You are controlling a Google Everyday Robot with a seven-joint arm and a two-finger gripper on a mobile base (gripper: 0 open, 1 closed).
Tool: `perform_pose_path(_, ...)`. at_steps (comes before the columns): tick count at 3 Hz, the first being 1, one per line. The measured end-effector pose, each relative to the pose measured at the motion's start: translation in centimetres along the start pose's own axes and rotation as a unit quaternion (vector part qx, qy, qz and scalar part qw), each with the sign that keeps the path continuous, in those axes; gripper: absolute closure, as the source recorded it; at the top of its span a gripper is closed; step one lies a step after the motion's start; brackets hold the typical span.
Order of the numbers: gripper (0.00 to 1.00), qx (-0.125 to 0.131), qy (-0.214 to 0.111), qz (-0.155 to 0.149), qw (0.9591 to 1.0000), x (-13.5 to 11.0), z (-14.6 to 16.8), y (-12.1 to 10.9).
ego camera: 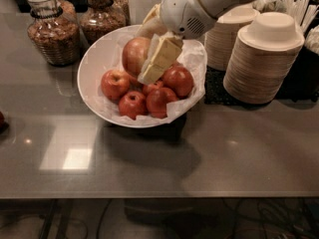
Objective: Pick apple from white bowl
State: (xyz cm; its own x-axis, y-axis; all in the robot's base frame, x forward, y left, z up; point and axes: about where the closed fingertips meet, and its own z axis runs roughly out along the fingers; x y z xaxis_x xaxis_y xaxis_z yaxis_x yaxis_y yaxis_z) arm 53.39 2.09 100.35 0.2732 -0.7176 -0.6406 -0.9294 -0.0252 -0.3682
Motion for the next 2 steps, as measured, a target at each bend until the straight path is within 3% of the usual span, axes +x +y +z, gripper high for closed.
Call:
perform_pose_path(1, 1.00, 0.040, -0.038, -0.045, 0.9975, -4.25, -5.35, -1.45)
perform_pose_path(2, 1.00, 0.040, -0.038, -0.045, 0.9975, -4.25, -5.35, -1.45)
